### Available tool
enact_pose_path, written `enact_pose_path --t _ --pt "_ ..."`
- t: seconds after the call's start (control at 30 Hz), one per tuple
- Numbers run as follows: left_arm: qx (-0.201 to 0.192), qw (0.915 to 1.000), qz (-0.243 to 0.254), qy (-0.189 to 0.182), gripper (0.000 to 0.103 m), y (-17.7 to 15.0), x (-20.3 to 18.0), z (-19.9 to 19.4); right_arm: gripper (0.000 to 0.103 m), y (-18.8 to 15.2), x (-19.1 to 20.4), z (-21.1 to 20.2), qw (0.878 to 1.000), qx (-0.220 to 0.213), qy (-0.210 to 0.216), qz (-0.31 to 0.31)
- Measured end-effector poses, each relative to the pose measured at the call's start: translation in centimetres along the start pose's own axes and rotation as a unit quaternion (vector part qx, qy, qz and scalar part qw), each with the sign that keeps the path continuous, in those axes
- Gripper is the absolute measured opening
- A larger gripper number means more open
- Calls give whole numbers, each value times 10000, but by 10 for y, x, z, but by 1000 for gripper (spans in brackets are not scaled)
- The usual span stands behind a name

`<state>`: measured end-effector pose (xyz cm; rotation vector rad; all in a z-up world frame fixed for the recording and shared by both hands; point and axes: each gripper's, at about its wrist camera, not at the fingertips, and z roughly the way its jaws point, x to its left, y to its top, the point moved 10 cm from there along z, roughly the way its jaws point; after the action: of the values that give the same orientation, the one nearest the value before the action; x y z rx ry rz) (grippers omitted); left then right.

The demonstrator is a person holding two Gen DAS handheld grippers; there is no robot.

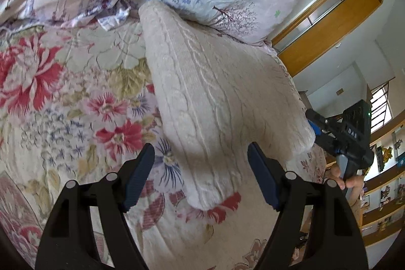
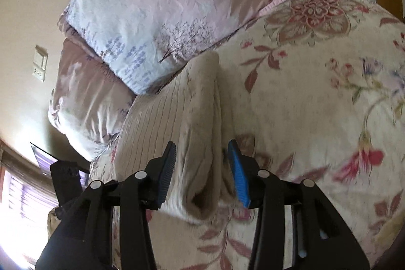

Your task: Fold small clothes

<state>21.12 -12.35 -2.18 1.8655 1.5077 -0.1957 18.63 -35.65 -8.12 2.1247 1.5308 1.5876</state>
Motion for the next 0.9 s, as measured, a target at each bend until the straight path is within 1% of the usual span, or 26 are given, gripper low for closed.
enact_pose_path --t 0.07,0.17,0.2,0.27,0.3,0.33,0.4,0.43,0.5,0.57,0.63,0.67,0.73,0.8,0.9 --pt "68 9999 -99 -64 73 -6 0 1 45 -6 3 0 10000 25 46 -39" --pt "141 9996 -190 -122 67 -12 0 3 45 -13 11 0 9998 47 136 -131" --pt "167 9995 -219 -144 63 -15 0 4 44 -15 13 0 9997 50 143 -196" --pt "210 9993 -244 -181 58 -18 -1 5 44 -20 17 2 9992 70 30 -381" --pt "228 9992 -254 -213 53 -20 -2 6 38 -22 17 3 9989 83 -33 -451" --pt "247 9990 -267 -266 50 -21 -3 7 34 -23 18 5 9986 92 -91 -515" --pt "257 9988 -289 -311 40 -22 -3 9 13 -23 16 7 9978 56 -232 -614" --pt "255 9987 -287 -323 37 -21 -4 10 13 -22 17 7 9977 46 -223 -632" --pt "226 9989 -264 -324 23 -18 -5 10 11 -16 20 1 9968 -133 -332 -718" --pt "159 9986 -266 -424 19 -16 -6 4 10 -6 31 -12 9948 -419 -331 -867" --pt "14 9980 -229 -588 17 -14 -9 -5 9 2 45 -27 9911 -723 -332 -1070" --pt "-39 9978 -183 -640 17 -15 -9 -9 9 3 49 -31 9892 -796 -385 -1171" --pt "-49 9976 -121 -683 16 -20 -7 -14 9 2 50 -32 9847 -835 -624 -1396" --pt "39 9973 -178 -716 15 -25 -2 -10 9 -5 31 -20 9830 -609 -1017 -1399" --pt "145 9969 -284 -714 15 -32 7 -2 9 -16 -2 -5 9852 -286 -1283 -1099"
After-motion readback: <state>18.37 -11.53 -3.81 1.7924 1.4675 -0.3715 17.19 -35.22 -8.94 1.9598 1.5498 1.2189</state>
